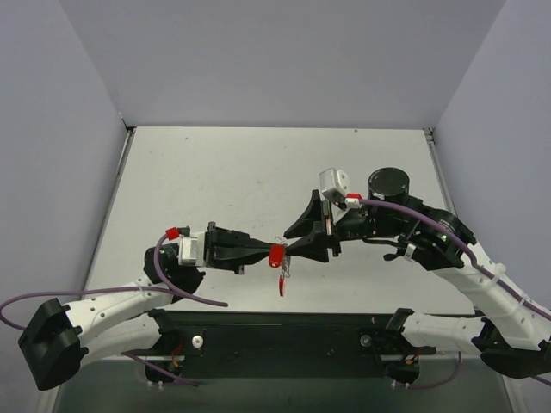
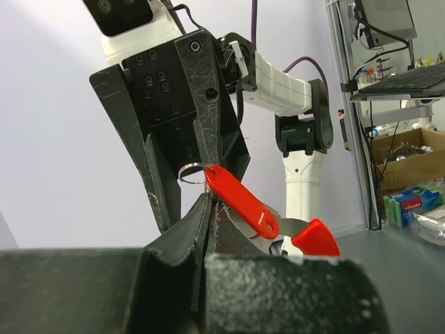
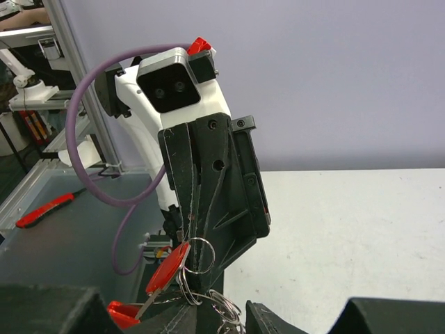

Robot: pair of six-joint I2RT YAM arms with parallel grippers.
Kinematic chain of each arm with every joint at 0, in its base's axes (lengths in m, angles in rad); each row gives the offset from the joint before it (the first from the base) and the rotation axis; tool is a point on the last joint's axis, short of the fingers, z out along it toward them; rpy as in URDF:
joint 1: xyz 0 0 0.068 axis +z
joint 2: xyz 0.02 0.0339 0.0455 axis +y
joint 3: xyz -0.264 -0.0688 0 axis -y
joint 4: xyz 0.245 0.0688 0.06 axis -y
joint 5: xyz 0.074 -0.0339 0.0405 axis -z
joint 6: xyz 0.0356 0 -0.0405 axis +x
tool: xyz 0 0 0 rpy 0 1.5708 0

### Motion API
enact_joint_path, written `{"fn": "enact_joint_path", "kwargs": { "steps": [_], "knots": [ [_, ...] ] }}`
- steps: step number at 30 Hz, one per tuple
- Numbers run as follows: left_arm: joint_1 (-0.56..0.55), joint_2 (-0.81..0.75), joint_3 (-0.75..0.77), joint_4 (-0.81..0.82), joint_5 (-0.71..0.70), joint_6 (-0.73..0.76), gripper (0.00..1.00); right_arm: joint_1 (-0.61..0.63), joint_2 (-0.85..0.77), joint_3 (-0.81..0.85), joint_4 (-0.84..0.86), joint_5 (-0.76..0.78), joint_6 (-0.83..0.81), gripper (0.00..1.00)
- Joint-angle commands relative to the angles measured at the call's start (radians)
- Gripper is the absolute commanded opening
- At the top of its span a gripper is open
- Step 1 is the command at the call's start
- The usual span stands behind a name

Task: Put the keys on the keyring

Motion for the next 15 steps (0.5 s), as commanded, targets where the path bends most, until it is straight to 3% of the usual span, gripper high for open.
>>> {"fn": "enact_joint_path", "kwargs": {
  "steps": [1,11,15],
  "knots": [
    [-0.009,0.007,0.001,0.312,0.029,-0.018,0.00,0.005,-0.017,0.002,0.144,0.004,0.008,0.34],
    [0.004,-0.008,-0.013,0.312,0.025,-0.011,0.00,0.005,-0.035,-0.003,0.148,0.007,0.014,0.40],
    [0.017,-0.024,-0.022,0.312,0.019,-0.015,0.00,0.004,-0.044,-0.007,0.150,0.013,0.014,0.50]
  ]
}}
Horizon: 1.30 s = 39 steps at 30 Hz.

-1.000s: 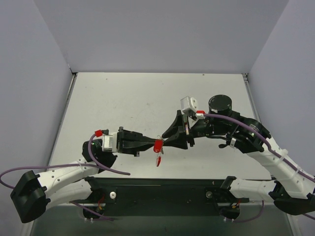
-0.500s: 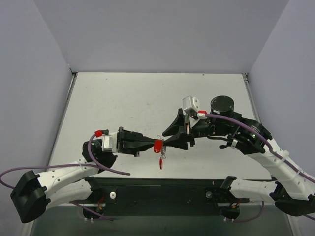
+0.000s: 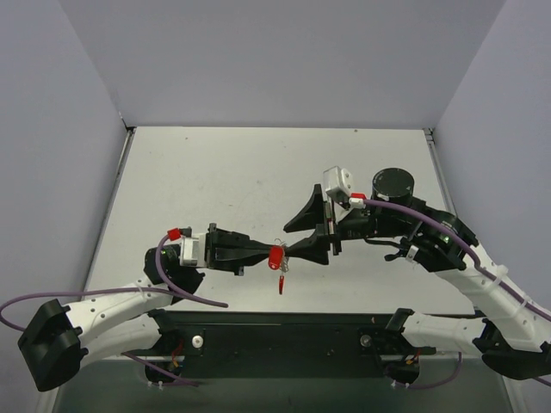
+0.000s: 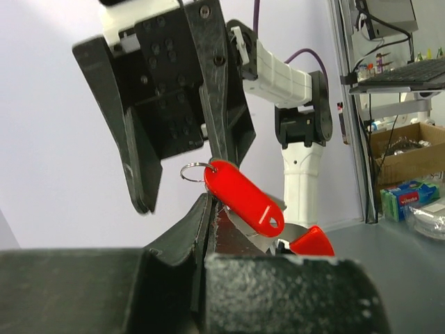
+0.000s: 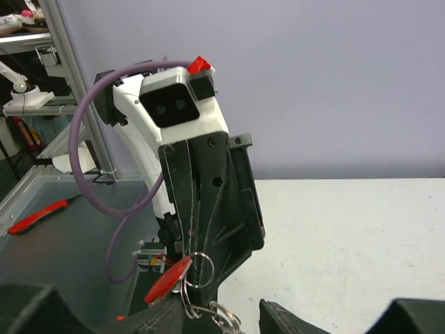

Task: Put the keys on the keyring

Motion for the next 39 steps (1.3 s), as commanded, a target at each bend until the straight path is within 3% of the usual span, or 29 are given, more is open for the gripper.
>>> {"fn": "enact_joint_path", "kwargs": {
  "steps": [1,18,22,39],
  "knots": [
    [0.015,-0.024,-0.009,0.316,0.015,-0.017,0.00,0.005,-0.034,-0.002,0.117,0.004,0.003,0.51],
    [0.019,-0.048,-0.006,0.316,0.008,-0.005,0.00,0.005,-0.033,-0.015,0.079,-0.006,-0.020,0.45],
    [0.018,-0.054,-0.005,0.316,0.008,-0.005,0.00,0.005,-0.031,-0.018,0.076,-0.014,-0.021,0.39],
    [0.018,-0.050,0.004,0.316,0.001,0.006,0.00,0.005,-0.023,-0.017,0.052,-0.069,-0.027,0.30]
  ]
}}
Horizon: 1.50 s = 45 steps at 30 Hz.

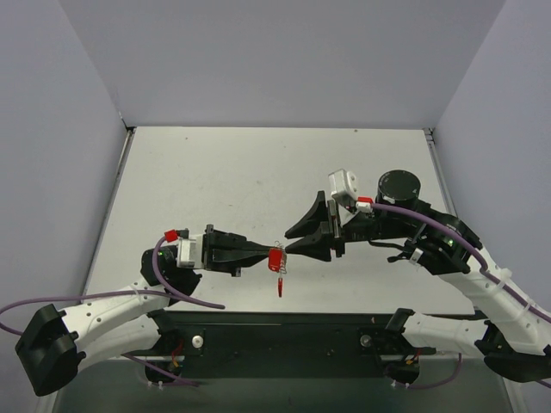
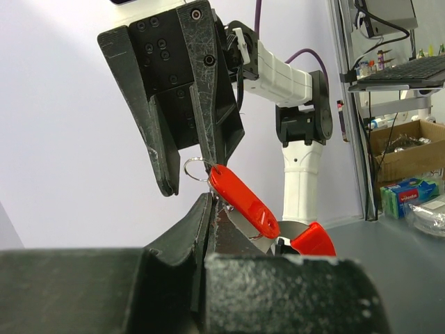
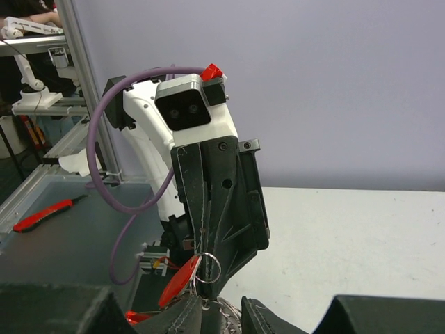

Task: Put the keys on the keyring

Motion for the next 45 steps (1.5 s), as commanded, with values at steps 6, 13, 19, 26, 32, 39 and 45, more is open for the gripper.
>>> {"fn": "enact_joint_path", "kwargs": {
  "steps": [6,13,19,26,32,39,45],
  "knots": [
    [0.004,0.000,0.029,0.350,-0.014,0.011,0.00,0.008,0.013,0.004,0.010,-0.065,-0.018,0.29],
    [0.002,0.017,0.043,0.350,-0.009,0.010,0.00,0.015,0.028,0.006,0.008,-0.072,-0.020,0.27],
    [0.001,0.017,0.049,0.350,-0.009,0.014,0.00,0.015,0.029,0.004,0.008,-0.079,-0.024,0.11],
    [0.002,0.019,0.050,0.350,-0.020,0.025,0.00,0.017,0.016,0.001,0.002,-0.079,-0.029,0.21],
    [0.002,0.019,0.049,0.350,-0.029,0.036,0.00,0.017,0.005,0.003,-0.013,-0.095,-0.038,0.27],
    [0.004,0.020,0.056,0.350,-0.029,0.033,0.00,0.017,0.003,-0.002,-0.024,-0.089,-0.050,0.29],
    [0.004,0.028,0.070,0.349,-0.021,0.016,0.00,0.017,0.009,-0.004,-0.027,-0.092,-0.058,0.20]
  ]
}}
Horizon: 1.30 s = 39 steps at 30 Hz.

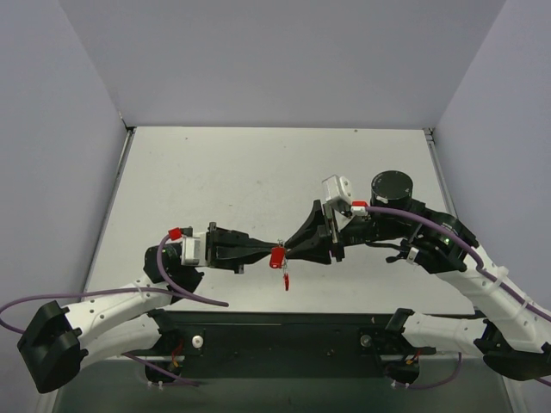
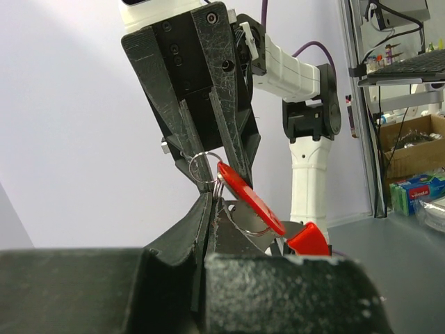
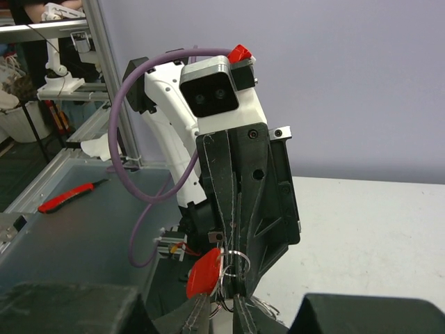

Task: Put the keys on the keyring

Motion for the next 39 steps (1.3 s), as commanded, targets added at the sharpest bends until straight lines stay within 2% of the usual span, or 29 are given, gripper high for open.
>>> {"fn": "enact_joint_path", "kwargs": {
  "steps": [1,4,6,7,18,19,20,22,23,24,29,33,34,36,37,39],
  "knots": [
    [-0.002,0.000,0.058,0.349,-0.012,-0.013,0.00,0.010,-0.005,-0.003,0.025,-0.031,-0.028,0.19],
    [-0.002,0.006,0.065,0.349,-0.002,-0.023,0.00,0.010,-0.002,-0.001,0.025,-0.028,-0.031,0.13],
    [-0.002,0.011,0.066,0.349,0.002,-0.028,0.00,0.010,0.001,0.000,0.025,-0.025,-0.032,0.02],
    [-0.002,0.010,0.068,0.349,0.003,-0.028,0.00,0.010,0.001,0.000,0.025,-0.022,-0.031,0.00],
    [-0.002,-0.018,0.023,0.351,-0.029,-0.025,0.01,0.010,0.015,0.006,0.023,-0.007,-0.031,0.00],
    [-0.001,-0.026,0.016,0.351,-0.049,-0.022,0.05,0.008,0.015,0.005,0.025,-0.005,-0.031,0.00],
    [-0.002,-0.032,-0.001,0.352,-0.058,-0.017,0.21,0.010,0.015,0.003,0.025,-0.004,-0.031,0.00],
    [0.006,-0.053,-0.021,0.346,-0.095,-0.013,0.39,0.010,0.015,0.003,0.025,-0.001,-0.029,0.00],
    [0.007,-0.064,-0.035,0.320,-0.107,-0.011,0.54,0.008,0.014,0.002,0.025,0.001,-0.029,0.00],
    [0.010,-0.087,-0.037,0.293,-0.123,-0.002,0.59,0.010,0.014,0.002,0.026,0.001,-0.029,0.00],
    [0.018,-0.180,-0.041,0.023,-0.167,0.075,0.70,0.008,0.018,0.003,0.026,0.005,-0.028,0.00],
    [0.027,-0.306,-0.023,-0.216,-0.329,0.126,0.77,0.008,0.024,0.005,0.025,0.005,-0.029,0.00],
    [0.027,-0.328,-0.005,-0.369,-0.372,0.126,0.79,0.007,0.026,0.005,0.025,0.005,-0.029,0.00],
    [0.027,-0.372,0.058,-0.543,-0.451,0.141,0.79,0.008,0.032,0.006,0.017,0.008,-0.039,0.00],
    [0.027,-0.381,0.130,-0.700,-0.465,0.148,0.79,0.005,0.038,0.008,0.012,0.012,-0.042,0.00],
    [0.029,-0.379,0.204,-0.848,-0.483,0.165,0.79,0.005,0.047,0.017,-0.006,0.016,-0.055,0.00]
  ]
}}
